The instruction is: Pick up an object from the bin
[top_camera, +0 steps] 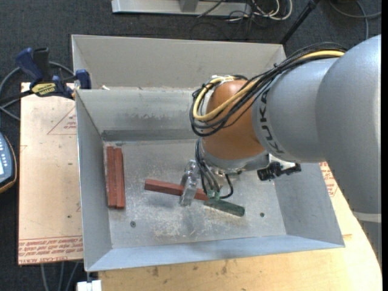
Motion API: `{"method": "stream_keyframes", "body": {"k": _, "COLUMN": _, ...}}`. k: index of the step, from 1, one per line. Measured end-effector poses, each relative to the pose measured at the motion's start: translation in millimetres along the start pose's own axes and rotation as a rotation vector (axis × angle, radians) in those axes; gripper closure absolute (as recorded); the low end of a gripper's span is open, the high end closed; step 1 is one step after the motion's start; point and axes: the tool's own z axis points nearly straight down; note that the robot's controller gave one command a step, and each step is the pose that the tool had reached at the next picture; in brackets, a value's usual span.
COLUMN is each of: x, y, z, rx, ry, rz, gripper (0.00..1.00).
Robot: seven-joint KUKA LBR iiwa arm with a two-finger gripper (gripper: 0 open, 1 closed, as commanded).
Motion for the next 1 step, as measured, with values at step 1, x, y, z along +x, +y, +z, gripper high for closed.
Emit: {"method": "stream_keyframes", "body": {"k": 1, "x": 23.8, "y": 35.1, "z": -84.2, "rx": -0.004, "ry": -0.005, "rz": -0.022, "gripper": 1.0}}
